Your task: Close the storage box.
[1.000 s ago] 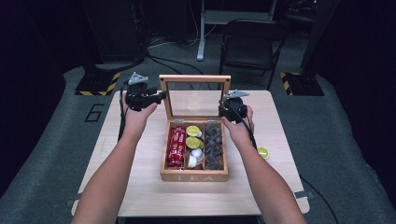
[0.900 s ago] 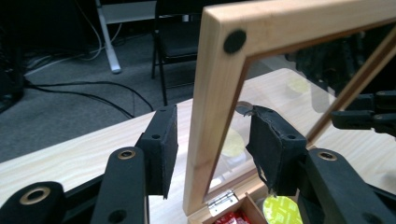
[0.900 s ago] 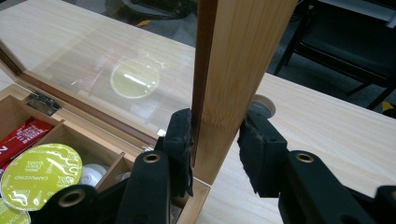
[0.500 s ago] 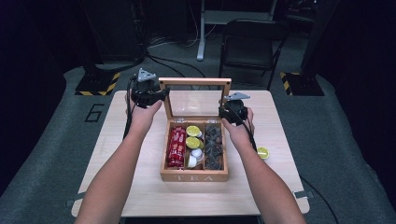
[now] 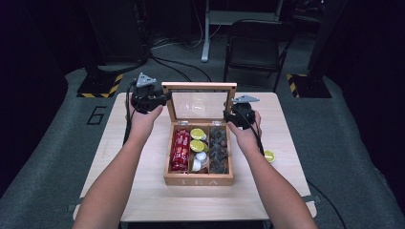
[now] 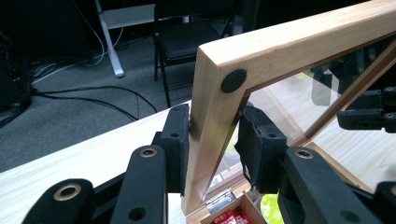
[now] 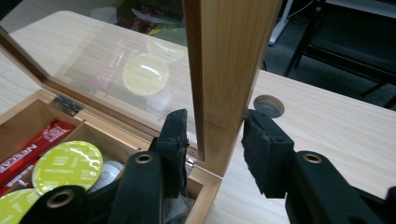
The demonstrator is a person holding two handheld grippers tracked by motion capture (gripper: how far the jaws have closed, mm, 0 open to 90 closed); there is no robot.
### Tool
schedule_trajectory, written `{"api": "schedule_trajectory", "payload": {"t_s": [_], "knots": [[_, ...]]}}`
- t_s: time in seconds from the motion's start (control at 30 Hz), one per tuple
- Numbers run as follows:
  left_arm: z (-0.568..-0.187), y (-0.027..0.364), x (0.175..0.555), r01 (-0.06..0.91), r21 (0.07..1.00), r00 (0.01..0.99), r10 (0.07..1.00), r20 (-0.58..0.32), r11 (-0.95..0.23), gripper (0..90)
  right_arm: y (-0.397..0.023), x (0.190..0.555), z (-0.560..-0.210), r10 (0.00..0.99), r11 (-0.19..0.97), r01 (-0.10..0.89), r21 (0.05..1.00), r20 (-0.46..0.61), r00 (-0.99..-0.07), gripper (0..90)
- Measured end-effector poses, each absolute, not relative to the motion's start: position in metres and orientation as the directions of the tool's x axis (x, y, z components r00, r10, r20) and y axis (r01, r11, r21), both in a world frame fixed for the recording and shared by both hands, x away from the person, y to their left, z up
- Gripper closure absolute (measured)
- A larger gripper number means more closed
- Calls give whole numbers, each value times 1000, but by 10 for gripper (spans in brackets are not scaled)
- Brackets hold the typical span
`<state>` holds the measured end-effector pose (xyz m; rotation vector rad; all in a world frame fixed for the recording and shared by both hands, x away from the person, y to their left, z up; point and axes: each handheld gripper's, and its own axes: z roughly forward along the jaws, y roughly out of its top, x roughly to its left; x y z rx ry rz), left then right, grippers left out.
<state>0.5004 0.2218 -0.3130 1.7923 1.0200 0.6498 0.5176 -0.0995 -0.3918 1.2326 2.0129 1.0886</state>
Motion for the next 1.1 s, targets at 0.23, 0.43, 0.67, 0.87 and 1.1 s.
{"api": "schedule_trajectory", "payload": {"t_s": [0.23, 0.43, 0.67, 0.87, 1.1], "knots": [[-316, 225, 491, 349, 913, 529, 849, -4, -213, 636, -104, 508, -388, 893, 242, 465, 851, -8, -450, 582], [-322, 230, 480, 345, 917, 561, 827, -29, -202, 623, -110, 489, -384, 869, 240, 436, 867, 9, -495, 547], [-325, 234, 458, 333, 916, 602, 798, -24, -224, 590, -110, 449, -362, 841, 239, 359, 902, -7, -541, 529], [-335, 237, 439, 321, 917, 625, 780, -15, -239, 581, -113, 423, -353, 816, 234, 343, 910, 8, -578, 524], [-349, 241, 422, 335, 908, 653, 756, -33, -250, 558, -122, 403, -354, 791, 217, 352, 911, 47, -610, 522]]}}
